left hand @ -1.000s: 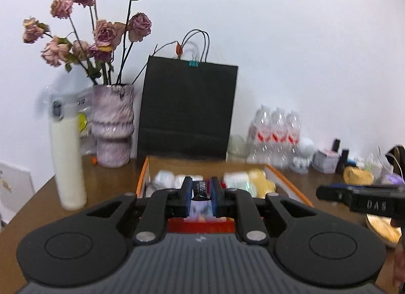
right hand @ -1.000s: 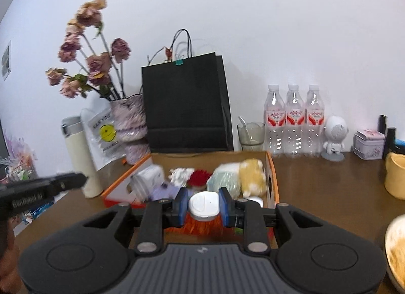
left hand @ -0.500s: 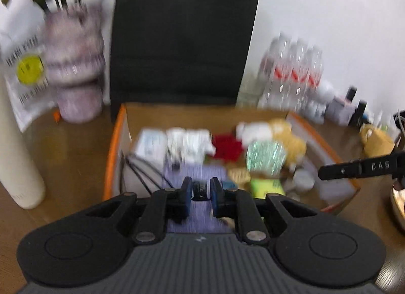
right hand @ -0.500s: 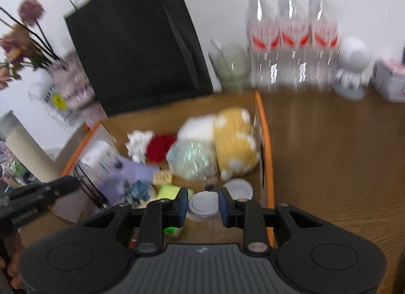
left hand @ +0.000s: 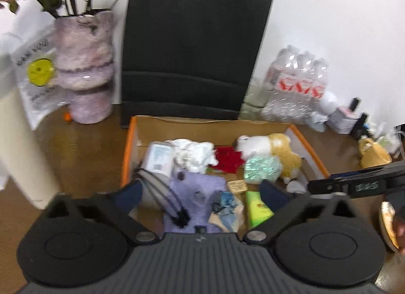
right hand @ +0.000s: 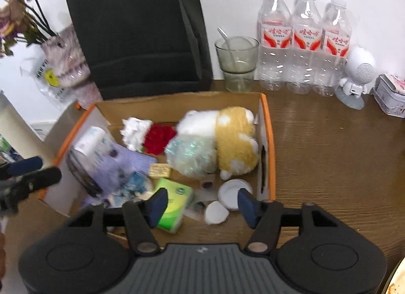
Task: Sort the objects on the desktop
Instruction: 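Carry black item and white lid into the box and open both tools, then withdraw both tools from the box back over the table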
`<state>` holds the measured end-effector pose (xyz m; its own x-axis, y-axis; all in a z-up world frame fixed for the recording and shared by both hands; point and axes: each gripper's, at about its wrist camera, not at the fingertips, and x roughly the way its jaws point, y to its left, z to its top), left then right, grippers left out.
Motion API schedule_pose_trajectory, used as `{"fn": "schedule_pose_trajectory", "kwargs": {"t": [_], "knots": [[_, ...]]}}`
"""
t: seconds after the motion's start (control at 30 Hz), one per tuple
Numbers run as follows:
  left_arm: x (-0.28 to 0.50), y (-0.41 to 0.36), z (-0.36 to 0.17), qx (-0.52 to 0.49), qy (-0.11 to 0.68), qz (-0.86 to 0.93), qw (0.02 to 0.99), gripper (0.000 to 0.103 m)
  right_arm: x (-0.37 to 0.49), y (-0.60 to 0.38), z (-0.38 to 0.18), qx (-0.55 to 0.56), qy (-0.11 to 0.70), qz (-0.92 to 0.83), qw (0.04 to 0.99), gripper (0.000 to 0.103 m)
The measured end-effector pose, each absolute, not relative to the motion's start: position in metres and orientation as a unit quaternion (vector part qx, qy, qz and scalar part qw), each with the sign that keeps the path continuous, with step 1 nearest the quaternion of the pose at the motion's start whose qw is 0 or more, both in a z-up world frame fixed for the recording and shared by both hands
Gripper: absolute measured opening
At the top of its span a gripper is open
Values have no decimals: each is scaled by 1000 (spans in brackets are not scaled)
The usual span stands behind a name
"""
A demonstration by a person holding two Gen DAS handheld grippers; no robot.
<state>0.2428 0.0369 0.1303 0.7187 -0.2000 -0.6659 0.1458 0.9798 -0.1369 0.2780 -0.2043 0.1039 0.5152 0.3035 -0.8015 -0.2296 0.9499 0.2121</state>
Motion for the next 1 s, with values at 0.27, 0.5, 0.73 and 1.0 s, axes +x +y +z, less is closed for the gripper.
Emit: {"fn": "schedule_pose_trajectory", "kwargs": {"t": [0.27,0.5,0.73,1.0], "knots": [[233,25,145,2,398,-55,916,103,274,-207,129,73,503,136,850,87],[203,27,142,7,354,12,935,103,232,-208,137,83,449,137,879,87],[157,27,134,-26,279,-6,960,103,180,-194,128,6,360,131,924,89],[108,19,125,-2,264,-7,964,103,121,-193,108,9,303,116,946,91]]}}
